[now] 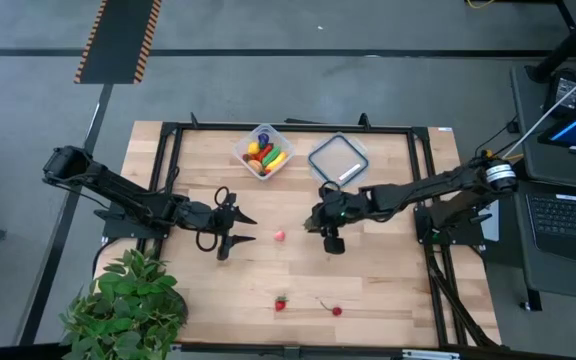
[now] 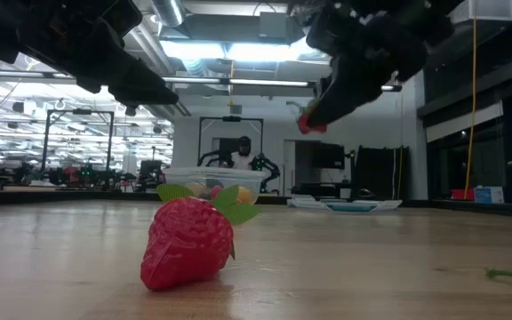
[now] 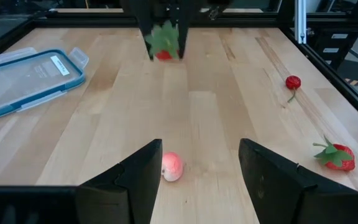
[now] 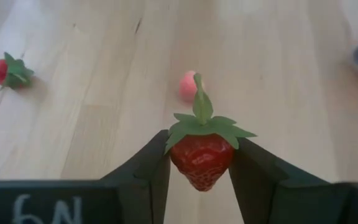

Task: Pick and placing Produce into tupperware
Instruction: Put the top strawberry into the transparent container

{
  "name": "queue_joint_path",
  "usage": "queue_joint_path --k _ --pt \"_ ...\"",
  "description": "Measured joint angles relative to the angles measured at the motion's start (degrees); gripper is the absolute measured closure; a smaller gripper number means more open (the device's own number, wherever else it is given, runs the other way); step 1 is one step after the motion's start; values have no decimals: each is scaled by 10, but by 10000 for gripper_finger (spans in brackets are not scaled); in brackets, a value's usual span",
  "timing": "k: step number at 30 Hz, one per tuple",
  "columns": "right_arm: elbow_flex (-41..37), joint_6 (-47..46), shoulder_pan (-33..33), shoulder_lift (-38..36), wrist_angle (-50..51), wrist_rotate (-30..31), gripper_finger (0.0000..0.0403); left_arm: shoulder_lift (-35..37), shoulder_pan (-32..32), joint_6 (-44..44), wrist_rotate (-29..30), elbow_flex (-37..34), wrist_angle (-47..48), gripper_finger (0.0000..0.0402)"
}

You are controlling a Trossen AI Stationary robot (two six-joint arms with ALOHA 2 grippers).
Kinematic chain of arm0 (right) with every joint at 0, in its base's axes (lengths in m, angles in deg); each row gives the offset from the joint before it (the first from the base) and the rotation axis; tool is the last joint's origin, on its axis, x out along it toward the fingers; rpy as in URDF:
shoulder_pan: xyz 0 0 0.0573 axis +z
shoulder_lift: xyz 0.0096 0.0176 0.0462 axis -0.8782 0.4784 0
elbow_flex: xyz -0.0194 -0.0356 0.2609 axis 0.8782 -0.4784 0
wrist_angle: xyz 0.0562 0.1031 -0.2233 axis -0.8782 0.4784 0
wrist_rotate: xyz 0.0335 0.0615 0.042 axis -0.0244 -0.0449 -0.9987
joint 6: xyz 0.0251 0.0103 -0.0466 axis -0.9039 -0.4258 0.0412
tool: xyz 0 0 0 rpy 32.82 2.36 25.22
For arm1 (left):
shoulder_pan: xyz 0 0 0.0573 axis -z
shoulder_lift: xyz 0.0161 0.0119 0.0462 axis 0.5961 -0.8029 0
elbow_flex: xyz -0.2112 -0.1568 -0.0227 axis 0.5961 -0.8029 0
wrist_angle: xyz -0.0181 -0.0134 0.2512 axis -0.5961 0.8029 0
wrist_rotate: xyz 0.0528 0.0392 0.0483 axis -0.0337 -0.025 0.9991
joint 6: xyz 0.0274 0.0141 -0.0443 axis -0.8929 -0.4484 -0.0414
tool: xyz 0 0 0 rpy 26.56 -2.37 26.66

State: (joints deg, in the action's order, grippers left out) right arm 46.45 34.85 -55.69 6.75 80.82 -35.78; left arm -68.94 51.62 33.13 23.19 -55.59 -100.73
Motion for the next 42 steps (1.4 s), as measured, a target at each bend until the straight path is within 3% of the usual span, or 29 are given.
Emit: queue_joint_path --k 8,19,26,34,42 --pt "-39 12 -38 -95 5 0 264 0 0 0 0 0 3 195" --pt "-157 4 -51 -257 -90 -2 264 0 -4 -13 32 0 3 195" --pt "-282 17 -51 -316 -296 -15 264 0 -5 -11 32 0 2 195" --pt "-408 15 -51 -320 -541 -39 264 0 -5 -11 32 0 -5 195" --pt "-441 17 -51 -321 -602 -108 264 0 -5 -11 32 0 -14 195"
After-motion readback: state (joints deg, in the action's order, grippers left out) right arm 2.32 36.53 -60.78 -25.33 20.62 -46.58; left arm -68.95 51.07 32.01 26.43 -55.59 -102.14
